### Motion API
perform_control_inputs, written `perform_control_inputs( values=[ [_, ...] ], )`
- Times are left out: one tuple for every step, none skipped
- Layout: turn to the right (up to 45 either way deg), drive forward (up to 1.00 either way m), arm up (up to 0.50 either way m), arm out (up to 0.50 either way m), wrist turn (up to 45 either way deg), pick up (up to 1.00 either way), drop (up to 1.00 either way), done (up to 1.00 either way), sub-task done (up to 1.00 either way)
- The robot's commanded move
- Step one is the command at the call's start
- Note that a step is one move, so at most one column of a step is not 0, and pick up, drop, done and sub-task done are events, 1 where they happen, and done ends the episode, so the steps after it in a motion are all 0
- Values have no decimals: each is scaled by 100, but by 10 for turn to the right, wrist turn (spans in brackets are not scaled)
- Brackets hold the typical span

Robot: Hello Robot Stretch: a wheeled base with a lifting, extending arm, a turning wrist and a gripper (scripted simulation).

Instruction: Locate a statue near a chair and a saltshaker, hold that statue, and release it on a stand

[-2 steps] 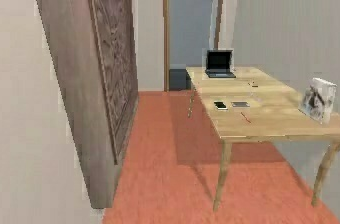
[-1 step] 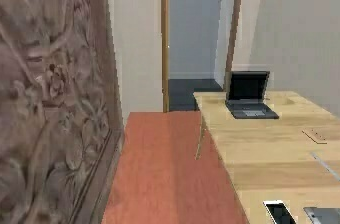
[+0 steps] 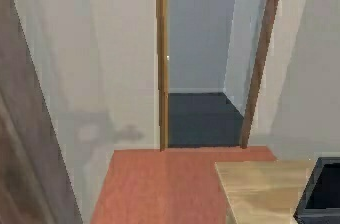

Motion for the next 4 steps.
perform_control_inputs(
  values=[
    [0,90,0,0,0,0,0,0,0],
    [180,0,0,0,0,0,0,0,0],
    [0,100,0,0,0,0,0,0,0],
    [120,0,0,0,0,0,0,0,0]
  ],
)
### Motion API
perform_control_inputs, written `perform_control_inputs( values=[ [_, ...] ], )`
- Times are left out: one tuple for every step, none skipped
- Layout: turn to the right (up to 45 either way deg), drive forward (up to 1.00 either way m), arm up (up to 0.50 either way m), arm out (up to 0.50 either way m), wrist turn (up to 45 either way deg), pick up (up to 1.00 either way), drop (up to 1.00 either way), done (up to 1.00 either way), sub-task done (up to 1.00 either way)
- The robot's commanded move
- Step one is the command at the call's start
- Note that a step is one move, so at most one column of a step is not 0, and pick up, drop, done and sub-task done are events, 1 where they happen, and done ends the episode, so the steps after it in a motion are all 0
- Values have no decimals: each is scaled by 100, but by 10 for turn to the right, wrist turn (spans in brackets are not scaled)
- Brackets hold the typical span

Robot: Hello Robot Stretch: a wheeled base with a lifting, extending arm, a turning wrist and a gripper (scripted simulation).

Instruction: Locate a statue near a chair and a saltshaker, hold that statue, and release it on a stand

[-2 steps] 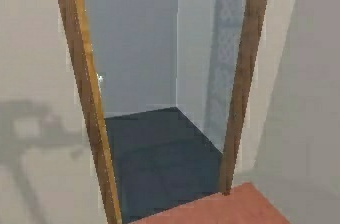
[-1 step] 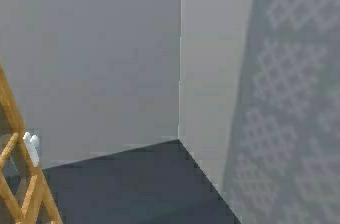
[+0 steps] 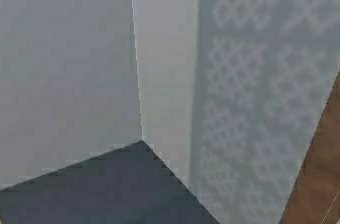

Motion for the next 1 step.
perform_control_inputs(
  values=[
    [0,15,0,0,0,0,0,0,0]
  ],
)
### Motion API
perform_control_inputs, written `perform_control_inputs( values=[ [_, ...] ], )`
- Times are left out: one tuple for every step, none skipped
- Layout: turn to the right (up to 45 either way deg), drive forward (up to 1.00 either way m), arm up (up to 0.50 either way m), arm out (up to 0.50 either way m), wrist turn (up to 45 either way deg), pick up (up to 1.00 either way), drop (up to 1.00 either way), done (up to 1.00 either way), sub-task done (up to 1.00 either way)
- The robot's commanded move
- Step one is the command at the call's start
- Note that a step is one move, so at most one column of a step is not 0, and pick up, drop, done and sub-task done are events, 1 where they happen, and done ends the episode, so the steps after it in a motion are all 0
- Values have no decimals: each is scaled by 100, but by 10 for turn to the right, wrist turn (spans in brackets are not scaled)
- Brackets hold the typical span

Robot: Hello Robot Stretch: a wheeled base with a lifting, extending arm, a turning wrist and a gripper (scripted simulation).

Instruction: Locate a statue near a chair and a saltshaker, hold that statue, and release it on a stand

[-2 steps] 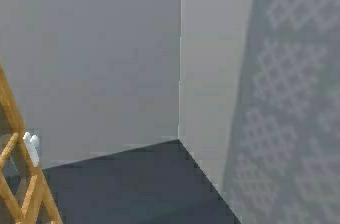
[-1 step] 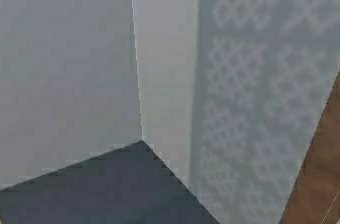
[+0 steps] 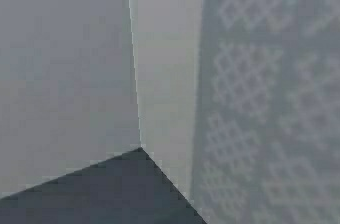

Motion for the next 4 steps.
perform_control_inputs(
  values=[
    [-300,0,0,0,0,0,0,0,0],
    [0,90,0,0,0,0,0,0,0],
    [-450,0,0,0,0,0,0,0,0],
    [-30,0,0,0,0,0,0,0,0]
  ],
)
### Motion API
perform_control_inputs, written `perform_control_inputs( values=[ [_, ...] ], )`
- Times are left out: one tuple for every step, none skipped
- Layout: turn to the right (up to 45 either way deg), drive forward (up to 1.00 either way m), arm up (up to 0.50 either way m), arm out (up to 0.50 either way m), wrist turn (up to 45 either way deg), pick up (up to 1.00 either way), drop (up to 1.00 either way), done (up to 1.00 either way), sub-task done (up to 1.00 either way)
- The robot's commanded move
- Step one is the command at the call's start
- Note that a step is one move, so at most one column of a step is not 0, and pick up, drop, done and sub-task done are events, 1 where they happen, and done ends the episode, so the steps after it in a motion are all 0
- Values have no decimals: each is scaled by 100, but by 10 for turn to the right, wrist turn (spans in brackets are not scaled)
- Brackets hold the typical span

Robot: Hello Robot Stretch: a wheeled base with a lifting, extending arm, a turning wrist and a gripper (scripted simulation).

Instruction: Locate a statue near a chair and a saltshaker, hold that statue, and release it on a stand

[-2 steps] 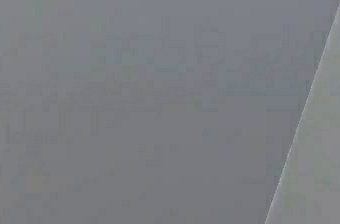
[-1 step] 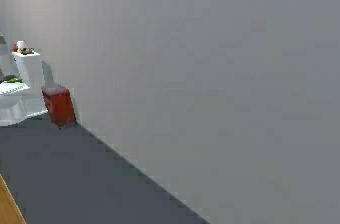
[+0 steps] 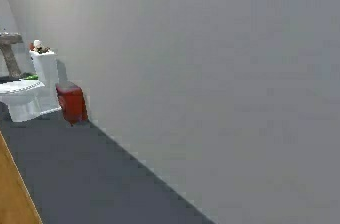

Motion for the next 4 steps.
perform_control_inputs(
  values=[
    [0,40,0,0,0,0,0,0,0],
    [-390,0,0,0,0,0,0,0,0],
    [0,45,0,0,0,0,0,0,0],
    [-180,0,0,0,0,0,0,0,0]
  ],
)
